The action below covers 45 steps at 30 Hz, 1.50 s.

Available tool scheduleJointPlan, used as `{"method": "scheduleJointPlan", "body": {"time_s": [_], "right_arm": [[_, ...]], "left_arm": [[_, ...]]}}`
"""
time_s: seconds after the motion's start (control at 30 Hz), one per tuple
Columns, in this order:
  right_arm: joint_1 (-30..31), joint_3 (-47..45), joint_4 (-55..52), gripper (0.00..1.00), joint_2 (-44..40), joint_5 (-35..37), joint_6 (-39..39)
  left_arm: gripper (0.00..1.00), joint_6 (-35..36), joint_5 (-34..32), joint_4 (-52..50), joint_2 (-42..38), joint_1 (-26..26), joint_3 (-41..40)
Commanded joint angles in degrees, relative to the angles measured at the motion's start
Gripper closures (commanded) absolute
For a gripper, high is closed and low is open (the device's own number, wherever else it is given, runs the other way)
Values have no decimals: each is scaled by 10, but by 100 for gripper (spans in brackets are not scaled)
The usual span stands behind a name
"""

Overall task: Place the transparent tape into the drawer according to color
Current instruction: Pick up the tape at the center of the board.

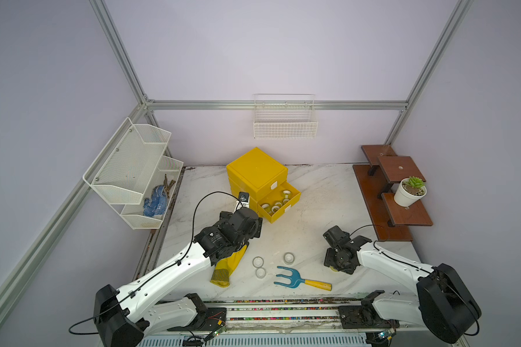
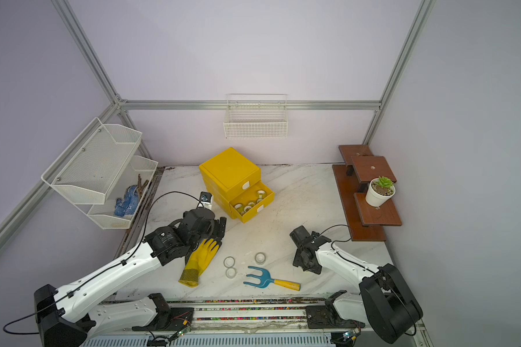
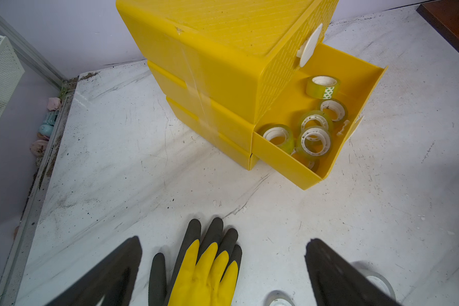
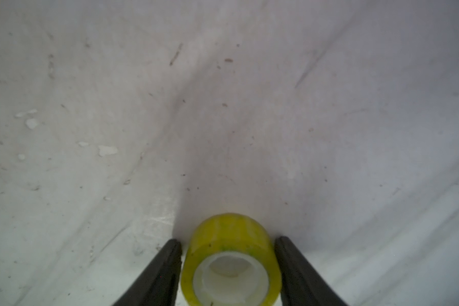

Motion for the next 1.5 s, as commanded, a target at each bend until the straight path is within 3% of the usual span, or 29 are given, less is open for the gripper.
{"method": "scheduleJointPlan", "body": {"time_s": [0.0,0.27,0.53,1.17,1.47], "right_arm": [[-3,-2,17,48,23,-23,-13],[-3,5,43,63,13,-33,-28],[-3,3,92,71,7,-48,-56],[-3,5,158,74,-35,-54,-95],[-3,64,193,73,-79,-94,-150]], "left_arm": [[0,-11,-16,6,1,-3,10],[0,-11,-14,7,5,-3,9],[0,-9,-17,7,7,-3,11],[0,-7,-19,3,17,-3,13],[0,-8,-21,4,21,-3,12]]}}
